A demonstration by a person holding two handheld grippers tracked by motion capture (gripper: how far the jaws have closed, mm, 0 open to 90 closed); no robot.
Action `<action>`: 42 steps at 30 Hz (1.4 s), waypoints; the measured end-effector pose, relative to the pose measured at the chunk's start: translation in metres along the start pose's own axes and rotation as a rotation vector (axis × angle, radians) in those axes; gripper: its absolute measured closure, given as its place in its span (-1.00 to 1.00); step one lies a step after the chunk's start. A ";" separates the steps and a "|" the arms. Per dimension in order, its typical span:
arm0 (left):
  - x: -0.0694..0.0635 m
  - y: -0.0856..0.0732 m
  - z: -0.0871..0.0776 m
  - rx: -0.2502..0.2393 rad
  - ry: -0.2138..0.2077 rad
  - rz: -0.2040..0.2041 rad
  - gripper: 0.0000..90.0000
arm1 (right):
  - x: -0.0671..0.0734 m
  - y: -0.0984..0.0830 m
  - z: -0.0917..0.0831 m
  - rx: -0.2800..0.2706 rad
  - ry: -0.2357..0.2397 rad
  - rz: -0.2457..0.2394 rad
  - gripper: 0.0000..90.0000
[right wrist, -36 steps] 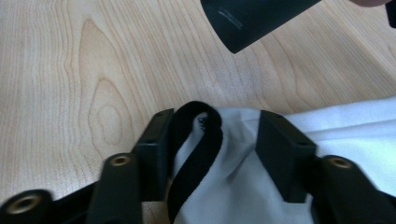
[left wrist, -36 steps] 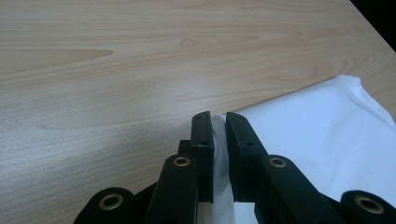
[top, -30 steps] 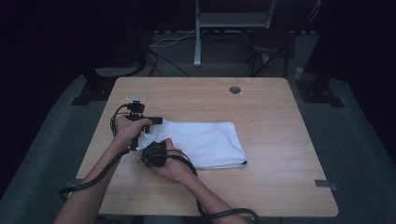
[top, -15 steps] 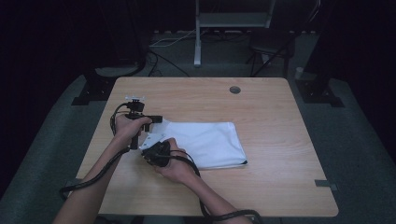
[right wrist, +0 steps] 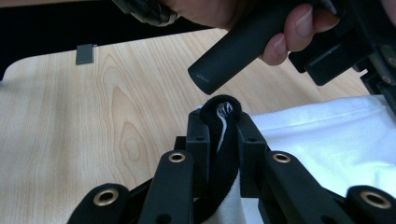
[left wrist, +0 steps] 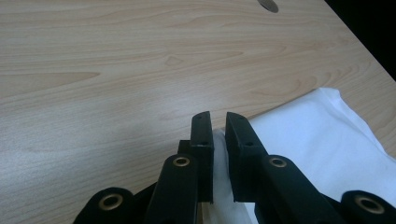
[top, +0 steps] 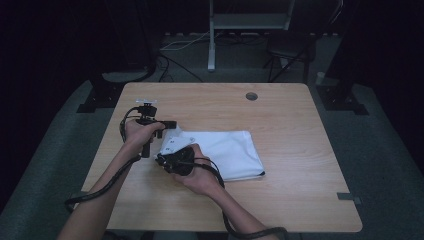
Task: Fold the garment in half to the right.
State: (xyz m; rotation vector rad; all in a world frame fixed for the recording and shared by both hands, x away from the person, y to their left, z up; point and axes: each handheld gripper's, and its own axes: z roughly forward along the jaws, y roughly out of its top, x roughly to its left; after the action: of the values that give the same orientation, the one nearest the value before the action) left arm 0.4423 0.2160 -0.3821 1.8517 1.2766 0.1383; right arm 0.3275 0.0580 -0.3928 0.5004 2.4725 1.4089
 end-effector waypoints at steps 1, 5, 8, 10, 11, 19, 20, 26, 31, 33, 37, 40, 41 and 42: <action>-0.001 0.001 0.000 0.001 -0.001 0.001 0.83 | 0.000 0.000 -0.002 -0.005 -0.003 -0.001 0.77; -0.007 0.004 -0.002 -0.001 -0.003 0.010 0.83 | -0.001 0.001 -0.007 -0.019 -0.004 -0.003 0.77; -0.011 0.008 -0.003 -0.001 -0.004 0.019 0.83 | 0.000 0.002 -0.010 -0.028 -0.007 0.003 0.77; -0.013 0.009 -0.003 -0.003 -0.003 0.017 0.83 | 0.000 0.002 -0.013 -0.034 -0.010 0.002 0.77; -0.013 0.009 -0.003 -0.003 -0.003 0.017 0.83 | 0.000 0.002 -0.013 -0.034 -0.010 0.002 0.77; -0.018 0.013 -0.003 -0.002 -0.001 0.028 0.83 | -0.003 0.003 -0.022 -0.052 -0.017 0.005 0.77; -0.019 0.014 -0.003 -0.004 0.000 0.023 0.83 | -0.003 0.003 -0.023 -0.053 -0.018 0.008 0.77; -0.024 0.018 -0.005 -0.006 -0.001 0.031 0.83 | -0.004 0.006 -0.029 -0.070 -0.022 0.011 0.77; -0.029 0.022 -0.005 0.000 -0.001 0.034 0.83 | -0.005 0.007 -0.035 -0.076 -0.028 0.010 0.76; -0.031 0.024 -0.004 -0.001 -0.002 0.035 0.83 | -0.006 0.008 -0.037 -0.082 -0.029 0.013 0.76; -0.035 0.029 -0.004 -0.006 -0.003 0.039 0.83 | -0.008 0.010 -0.043 -0.091 -0.039 0.015 0.76; -0.039 0.032 -0.004 -0.006 -0.003 0.046 0.83 | -0.010 0.011 -0.047 -0.100 -0.043 0.015 0.76; -0.040 0.033 -0.003 -0.007 -0.004 0.045 0.83 | -0.011 0.011 -0.048 -0.102 -0.046 0.018 0.76; -0.041 0.034 -0.003 -0.008 -0.004 0.048 0.83 | -0.011 0.011 -0.050 -0.102 -0.047 0.018 0.76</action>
State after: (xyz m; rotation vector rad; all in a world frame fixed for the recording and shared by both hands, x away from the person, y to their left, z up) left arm 0.4457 0.1813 -0.3422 1.8763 1.2277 0.1654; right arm 0.3208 0.0197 -0.3575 0.5298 2.3514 1.5033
